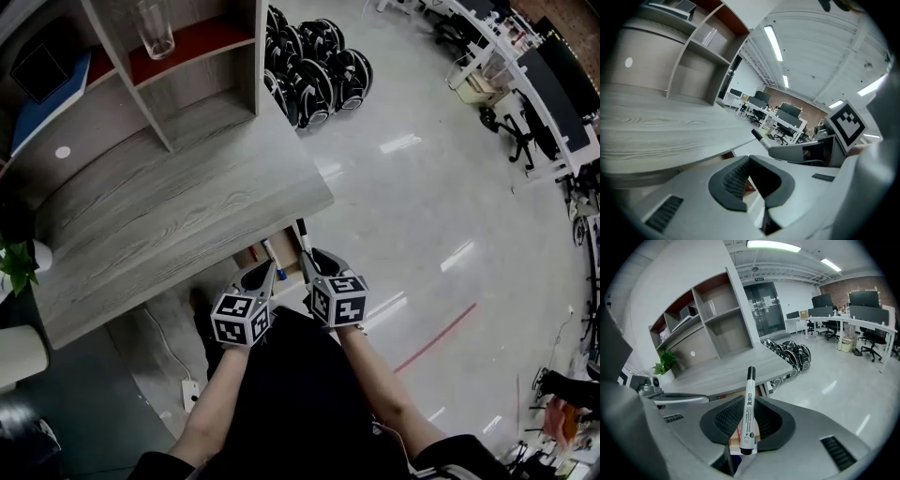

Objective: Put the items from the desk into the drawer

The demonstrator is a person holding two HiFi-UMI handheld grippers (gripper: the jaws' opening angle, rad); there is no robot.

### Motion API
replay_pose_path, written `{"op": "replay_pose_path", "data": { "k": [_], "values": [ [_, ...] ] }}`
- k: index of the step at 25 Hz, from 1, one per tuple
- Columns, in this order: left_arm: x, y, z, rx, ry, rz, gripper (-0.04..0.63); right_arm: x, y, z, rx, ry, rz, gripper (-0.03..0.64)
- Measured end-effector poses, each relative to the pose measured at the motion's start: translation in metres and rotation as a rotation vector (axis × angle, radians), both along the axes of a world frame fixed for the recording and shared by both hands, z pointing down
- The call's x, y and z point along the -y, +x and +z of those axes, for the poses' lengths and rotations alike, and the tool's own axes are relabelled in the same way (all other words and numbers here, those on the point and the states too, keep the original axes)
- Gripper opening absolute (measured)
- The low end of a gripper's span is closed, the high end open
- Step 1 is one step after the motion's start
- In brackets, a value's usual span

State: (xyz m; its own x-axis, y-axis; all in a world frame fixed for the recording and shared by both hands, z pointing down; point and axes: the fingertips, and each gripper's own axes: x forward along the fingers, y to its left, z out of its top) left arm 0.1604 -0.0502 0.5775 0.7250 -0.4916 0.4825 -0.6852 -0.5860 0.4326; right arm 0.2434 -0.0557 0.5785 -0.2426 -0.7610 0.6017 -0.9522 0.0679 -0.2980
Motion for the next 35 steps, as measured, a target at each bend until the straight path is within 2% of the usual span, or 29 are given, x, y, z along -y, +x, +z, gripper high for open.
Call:
{"op": "replay_pose_path", "data": {
  "k": [6, 15, 27, 35],
  "values": [
    [-0.015, -0.004, 0.027, 0.047, -0.036, -0.028, -0.003, -0.017, -0.003, 0.031, 0.009, -0.040, -0.034, 0.066],
    [-0.029, -0.007, 0.049, 0.060, -0.068, -0.044, -0.004, -0.015, -0.012, 0.089, -0.034, -0.121, -0.113, 0.066],
    [-0.030, -0.043, 0.059, 0.096, -0.093, -0.087, -0.003, 0.016, -0.030, 0.149, -0.150, -0.233, -0.237, 0.066],
    [-0.032, -0.058, 0.058, 0.083, -0.114, -0.148, -0.003, 0.017, -0.032, 0.182, -0.238, -0.345, -0.254, 0.066]
  ]
}}
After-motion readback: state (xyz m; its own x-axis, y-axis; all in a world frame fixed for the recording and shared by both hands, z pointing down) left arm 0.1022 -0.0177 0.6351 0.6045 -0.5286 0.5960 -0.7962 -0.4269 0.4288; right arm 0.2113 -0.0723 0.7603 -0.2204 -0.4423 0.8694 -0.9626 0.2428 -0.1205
